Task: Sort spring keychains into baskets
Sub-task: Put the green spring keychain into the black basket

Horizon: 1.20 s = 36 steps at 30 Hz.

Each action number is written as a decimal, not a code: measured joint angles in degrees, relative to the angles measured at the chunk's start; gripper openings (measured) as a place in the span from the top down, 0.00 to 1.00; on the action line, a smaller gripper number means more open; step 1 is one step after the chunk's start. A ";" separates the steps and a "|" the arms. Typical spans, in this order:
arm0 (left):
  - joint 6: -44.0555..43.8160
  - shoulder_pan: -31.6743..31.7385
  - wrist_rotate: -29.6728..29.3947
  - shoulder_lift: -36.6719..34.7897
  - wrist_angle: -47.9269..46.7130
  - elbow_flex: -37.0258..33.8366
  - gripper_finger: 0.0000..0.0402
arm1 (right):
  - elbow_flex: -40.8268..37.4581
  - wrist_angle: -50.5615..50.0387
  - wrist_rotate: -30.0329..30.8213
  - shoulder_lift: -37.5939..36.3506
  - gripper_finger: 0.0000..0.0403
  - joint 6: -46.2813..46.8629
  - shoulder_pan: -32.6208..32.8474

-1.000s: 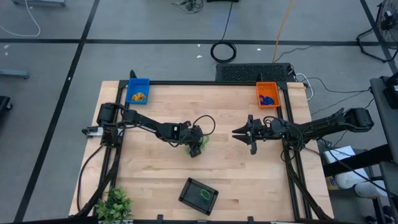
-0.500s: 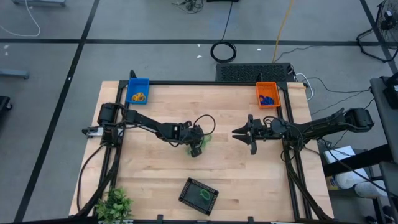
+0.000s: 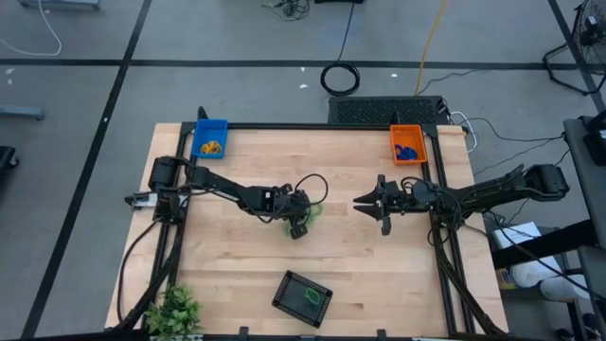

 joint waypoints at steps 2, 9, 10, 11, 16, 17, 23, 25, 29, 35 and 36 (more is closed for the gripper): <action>0.00 0.00 0.10 0.00 -0.02 0.00 0.95 | 0.00 -0.01 0.02 0.00 0.77 0.00 -0.01; 0.00 0.02 1.08 -0.02 -0.06 0.00 0.91 | 0.00 0.00 0.02 0.00 0.77 0.00 0.00; 0.00 0.02 1.09 -0.02 -0.04 0.00 0.89 | 0.00 0.01 0.02 0.00 0.77 0.00 -0.02; 0.00 0.02 1.09 -0.02 -0.04 0.00 0.89 | 0.00 -0.01 0.02 0.00 0.77 0.00 0.00; 0.00 0.02 1.11 -0.02 -0.09 -0.02 0.93 | 0.00 -0.01 0.01 0.00 0.77 0.00 0.00; 0.00 0.02 1.14 -0.02 -0.09 -0.02 0.94 | 0.00 0.01 0.00 0.00 0.77 0.00 0.00; 0.09 0.02 1.16 -0.02 -0.09 -0.02 0.94 | 0.00 0.00 0.01 0.00 0.77 0.00 -0.01; 0.44 0.02 1.20 -0.02 -0.09 -0.02 0.92 | 0.00 0.01 0.00 0.00 0.77 0.00 0.00; 2.25 0.02 1.59 -0.42 -0.16 -0.06 0.95 | 0.00 0.01 0.00 0.00 0.77 0.00 0.00; 6.24 -0.31 3.02 -3.53 -2.47 -0.40 0.96 | 0.00 -0.07 0.02 0.00 0.77 -0.01 -0.01; 7.04 -0.62 2.99 -4.14 -2.33 -0.44 0.96 | 0.02 -0.20 0.02 0.01 0.77 0.00 0.00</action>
